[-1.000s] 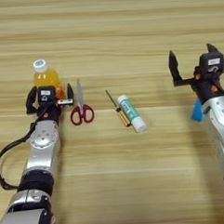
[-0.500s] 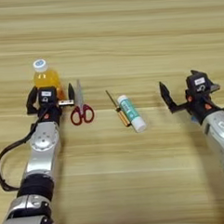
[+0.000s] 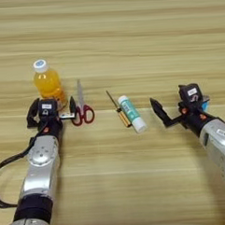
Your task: Move the objects on the table
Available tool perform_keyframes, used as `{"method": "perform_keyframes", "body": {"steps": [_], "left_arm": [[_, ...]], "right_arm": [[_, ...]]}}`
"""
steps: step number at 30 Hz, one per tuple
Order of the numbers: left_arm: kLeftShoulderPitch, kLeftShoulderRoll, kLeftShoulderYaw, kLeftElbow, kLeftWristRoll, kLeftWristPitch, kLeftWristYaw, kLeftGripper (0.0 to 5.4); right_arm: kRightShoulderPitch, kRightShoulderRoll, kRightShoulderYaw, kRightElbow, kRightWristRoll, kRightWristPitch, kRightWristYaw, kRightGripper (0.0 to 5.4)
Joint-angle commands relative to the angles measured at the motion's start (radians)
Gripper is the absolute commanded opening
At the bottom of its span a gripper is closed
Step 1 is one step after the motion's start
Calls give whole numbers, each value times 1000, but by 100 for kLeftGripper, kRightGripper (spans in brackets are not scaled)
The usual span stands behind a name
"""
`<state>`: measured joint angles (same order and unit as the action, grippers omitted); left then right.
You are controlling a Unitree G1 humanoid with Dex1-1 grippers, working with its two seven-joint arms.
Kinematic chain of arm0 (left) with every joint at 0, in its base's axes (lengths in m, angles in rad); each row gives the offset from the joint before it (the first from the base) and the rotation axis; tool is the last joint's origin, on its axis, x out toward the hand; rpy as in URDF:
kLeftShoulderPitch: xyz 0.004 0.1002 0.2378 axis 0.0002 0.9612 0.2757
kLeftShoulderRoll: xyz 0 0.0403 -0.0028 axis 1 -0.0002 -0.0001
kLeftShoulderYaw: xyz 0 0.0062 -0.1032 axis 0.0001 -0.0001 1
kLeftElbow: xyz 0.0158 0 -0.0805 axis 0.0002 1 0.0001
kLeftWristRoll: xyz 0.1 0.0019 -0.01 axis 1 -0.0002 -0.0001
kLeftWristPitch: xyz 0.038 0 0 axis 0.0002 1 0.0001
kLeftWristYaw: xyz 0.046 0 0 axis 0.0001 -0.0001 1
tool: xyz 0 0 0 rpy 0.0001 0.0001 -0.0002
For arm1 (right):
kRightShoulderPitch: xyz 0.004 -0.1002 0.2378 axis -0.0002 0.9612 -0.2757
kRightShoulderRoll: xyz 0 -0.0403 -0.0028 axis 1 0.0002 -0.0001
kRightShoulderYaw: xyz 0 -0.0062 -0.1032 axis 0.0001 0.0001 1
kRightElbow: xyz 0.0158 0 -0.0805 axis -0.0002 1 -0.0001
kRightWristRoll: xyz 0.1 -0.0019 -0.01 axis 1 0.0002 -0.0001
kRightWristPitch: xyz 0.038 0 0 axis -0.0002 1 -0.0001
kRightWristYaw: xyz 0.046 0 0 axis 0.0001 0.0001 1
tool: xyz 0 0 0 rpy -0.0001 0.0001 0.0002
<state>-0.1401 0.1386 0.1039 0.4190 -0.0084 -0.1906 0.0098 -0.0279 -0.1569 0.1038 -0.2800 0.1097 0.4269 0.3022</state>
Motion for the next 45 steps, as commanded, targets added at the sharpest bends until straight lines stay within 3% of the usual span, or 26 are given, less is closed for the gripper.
{"method": "perform_keyframes", "body": {"steps": [1, 8, 21, 45], "left_arm": [[10, -7, 1, -16, -4, 27, -3, 536], [6, -14, 2, -3, -3, 23, 0, 536], [8, -30, -1, -5, 3, 21, 14, 536], [11, -37, 0, -9, 7, 21, 16, 536]], "right_arm": [[14, -10, 17, -23, 27, 23, 32, 540], [34, -31, 82, -37, 43, 33, 92, 540], [35, -48, 177, 28, 14, 22, 124, 540], [-29, -36, 209, 256, -91, -68, 104, 540]]}}
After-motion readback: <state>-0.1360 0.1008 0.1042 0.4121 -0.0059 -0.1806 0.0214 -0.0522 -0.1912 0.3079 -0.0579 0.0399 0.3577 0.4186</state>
